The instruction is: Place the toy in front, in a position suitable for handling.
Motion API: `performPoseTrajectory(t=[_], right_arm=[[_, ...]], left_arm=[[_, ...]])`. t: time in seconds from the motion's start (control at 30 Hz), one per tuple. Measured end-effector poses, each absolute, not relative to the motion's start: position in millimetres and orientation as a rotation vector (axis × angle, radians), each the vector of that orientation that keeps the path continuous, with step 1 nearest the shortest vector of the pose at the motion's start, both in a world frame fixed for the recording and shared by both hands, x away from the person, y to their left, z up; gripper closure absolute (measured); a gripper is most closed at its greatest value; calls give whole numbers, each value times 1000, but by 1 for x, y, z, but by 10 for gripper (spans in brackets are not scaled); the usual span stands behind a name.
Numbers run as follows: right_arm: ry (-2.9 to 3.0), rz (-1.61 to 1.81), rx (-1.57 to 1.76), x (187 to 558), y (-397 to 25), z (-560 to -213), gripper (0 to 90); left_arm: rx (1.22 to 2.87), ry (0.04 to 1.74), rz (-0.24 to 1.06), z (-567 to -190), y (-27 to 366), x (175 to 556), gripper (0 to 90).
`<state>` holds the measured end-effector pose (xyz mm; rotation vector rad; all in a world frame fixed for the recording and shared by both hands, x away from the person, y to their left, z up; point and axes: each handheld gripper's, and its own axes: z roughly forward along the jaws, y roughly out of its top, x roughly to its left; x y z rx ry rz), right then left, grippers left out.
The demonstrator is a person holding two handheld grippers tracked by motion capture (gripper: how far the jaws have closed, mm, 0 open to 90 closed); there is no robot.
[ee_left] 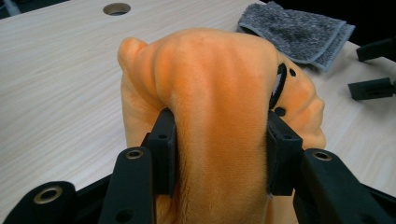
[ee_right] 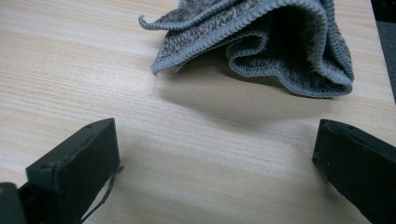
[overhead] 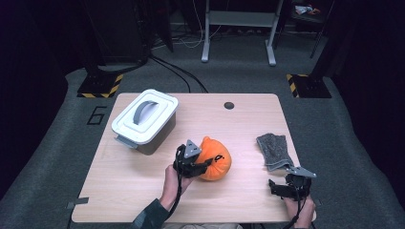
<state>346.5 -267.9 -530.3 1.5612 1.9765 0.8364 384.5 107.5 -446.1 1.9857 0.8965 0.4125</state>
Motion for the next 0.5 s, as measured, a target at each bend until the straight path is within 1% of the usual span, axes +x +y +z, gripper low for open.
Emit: performPoseTrajectory(t=[0.33, 0.5], right_arm=[[1976, 836, 1561, 347, -268, -530, 0], [1976, 836, 1562, 346, -268, -530, 0]], left_arm=[[1970, 968, 421, -452, 98, 398, 546], [1965, 971, 424, -451, 90, 402, 545]])
